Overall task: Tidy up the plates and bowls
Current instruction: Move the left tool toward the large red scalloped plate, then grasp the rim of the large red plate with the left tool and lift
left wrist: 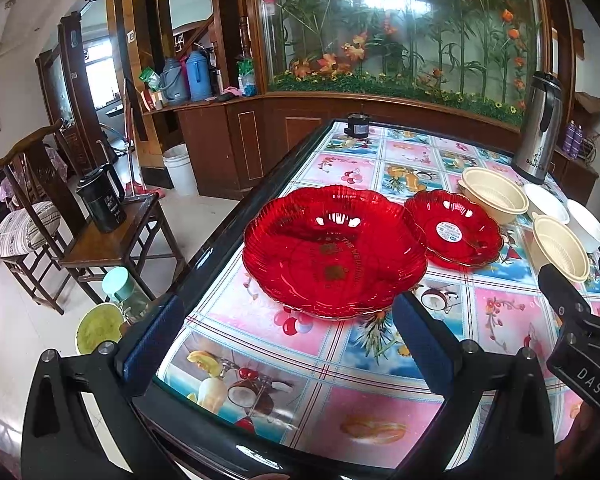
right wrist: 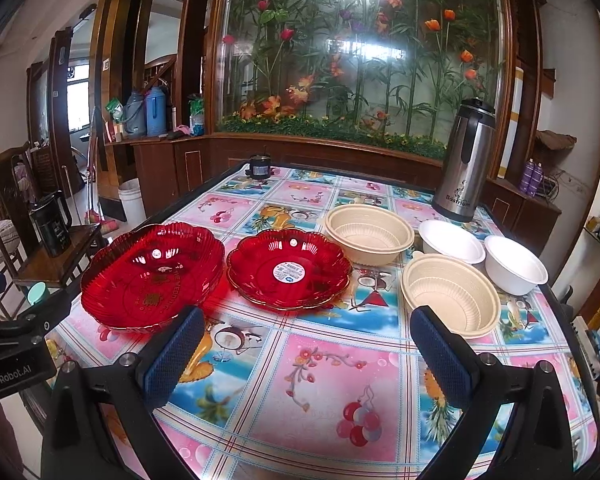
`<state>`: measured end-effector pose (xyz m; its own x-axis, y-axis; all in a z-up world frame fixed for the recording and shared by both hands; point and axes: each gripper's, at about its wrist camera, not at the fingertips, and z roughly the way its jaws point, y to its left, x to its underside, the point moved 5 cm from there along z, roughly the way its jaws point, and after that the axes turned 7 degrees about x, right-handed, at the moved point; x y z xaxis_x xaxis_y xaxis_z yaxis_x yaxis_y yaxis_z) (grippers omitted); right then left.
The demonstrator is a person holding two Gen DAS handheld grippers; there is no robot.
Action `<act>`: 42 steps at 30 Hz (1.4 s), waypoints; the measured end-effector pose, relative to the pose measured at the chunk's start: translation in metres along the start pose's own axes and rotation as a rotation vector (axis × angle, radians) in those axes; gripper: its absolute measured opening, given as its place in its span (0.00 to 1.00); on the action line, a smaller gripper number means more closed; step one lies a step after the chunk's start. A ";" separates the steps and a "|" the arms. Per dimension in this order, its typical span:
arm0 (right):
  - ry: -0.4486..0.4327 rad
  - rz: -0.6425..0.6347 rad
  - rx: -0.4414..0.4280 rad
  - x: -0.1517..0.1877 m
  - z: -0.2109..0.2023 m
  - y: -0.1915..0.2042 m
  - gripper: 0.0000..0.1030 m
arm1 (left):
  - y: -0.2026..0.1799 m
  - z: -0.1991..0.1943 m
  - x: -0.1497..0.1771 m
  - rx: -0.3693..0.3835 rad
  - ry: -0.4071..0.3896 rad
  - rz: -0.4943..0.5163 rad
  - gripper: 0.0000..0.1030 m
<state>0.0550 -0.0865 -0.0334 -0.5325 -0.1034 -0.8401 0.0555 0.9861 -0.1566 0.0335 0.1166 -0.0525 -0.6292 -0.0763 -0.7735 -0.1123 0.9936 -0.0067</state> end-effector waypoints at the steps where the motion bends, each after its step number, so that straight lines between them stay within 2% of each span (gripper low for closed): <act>1: 0.000 0.002 0.001 0.000 0.000 -0.001 1.00 | -0.001 0.000 0.000 0.000 0.002 0.002 1.00; 17: 0.016 0.010 0.002 0.004 0.005 -0.004 1.00 | -0.010 0.007 0.004 0.004 0.025 0.013 1.00; 42: 0.032 -0.006 -0.006 0.003 0.010 0.010 1.00 | 0.003 0.017 0.009 0.011 0.036 -0.021 1.00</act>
<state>0.0618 -0.0785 -0.0428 -0.5594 -0.1052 -0.8222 0.0469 0.9863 -0.1582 0.0401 0.1207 -0.0704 -0.6540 -0.1004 -0.7498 -0.1174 0.9926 -0.0304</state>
